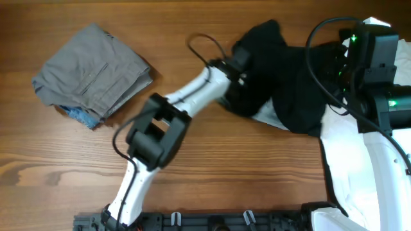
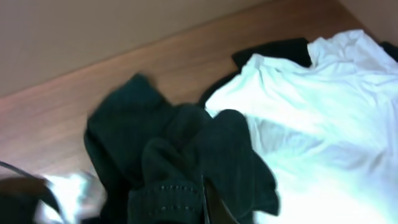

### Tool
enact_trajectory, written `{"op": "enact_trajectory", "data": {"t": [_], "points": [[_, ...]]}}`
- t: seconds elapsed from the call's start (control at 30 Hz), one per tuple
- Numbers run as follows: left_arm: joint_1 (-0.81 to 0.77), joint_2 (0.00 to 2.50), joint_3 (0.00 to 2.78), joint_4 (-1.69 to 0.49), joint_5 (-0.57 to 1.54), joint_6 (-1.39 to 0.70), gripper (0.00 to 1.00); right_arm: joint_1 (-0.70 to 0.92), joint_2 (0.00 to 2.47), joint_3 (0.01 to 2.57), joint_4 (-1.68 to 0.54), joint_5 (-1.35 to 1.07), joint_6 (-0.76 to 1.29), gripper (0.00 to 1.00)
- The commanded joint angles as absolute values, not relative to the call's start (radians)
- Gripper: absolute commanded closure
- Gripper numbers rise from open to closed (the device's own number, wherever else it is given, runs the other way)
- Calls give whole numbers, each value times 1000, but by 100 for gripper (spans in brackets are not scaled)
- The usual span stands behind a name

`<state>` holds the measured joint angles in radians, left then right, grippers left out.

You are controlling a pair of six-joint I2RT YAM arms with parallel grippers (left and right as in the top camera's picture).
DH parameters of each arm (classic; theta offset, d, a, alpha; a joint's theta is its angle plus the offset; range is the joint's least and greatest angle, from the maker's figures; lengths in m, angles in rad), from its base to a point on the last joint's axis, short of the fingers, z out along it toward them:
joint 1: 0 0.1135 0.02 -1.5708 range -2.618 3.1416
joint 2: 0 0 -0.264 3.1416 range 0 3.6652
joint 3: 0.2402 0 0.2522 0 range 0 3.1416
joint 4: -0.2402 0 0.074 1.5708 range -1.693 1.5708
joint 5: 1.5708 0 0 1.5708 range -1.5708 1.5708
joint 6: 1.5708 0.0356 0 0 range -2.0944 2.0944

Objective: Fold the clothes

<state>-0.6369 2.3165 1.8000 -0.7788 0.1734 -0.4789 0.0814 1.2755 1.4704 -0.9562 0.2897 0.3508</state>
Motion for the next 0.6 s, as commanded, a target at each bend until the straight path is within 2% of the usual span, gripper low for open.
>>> {"op": "enact_trajectory", "data": {"t": [0.0, 0.07, 0.1, 0.13, 0.2, 0.27, 0.4, 0.57], "points": [[-354, 2354, 1935, -778, 36, -489, 96, 79, 1272, 1480, -986, 291, 366, 81], [-261, 2354, 2046, -767, 267, -405, 92, 79, 1272, 1480, -1000, 290, 366, 61], [-215, 2354, 2127, -774, 389, -367, 84, 79, 1272, 1480, -1004, 290, 366, 51], [-192, 2354, 2180, -791, 439, -349, 80, 79, 1272, 1480, -1005, 290, 365, 46], [-158, 2347, 2286, -852, 494, -322, 70, 79, 1272, 1480, -1011, 290, 353, 42], [-146, 2337, 2365, -926, 541, -274, 64, 79, 1273, 1480, -1024, 289, 338, 40], [-181, 2302, 2420, -1089, 606, -208, 49, 79, 1274, 1480, -1060, 308, 340, 36], [-294, 2309, 2407, -1316, 576, -187, 40, 76, 1274, 1480, -1044, 393, 378, 32]]}}
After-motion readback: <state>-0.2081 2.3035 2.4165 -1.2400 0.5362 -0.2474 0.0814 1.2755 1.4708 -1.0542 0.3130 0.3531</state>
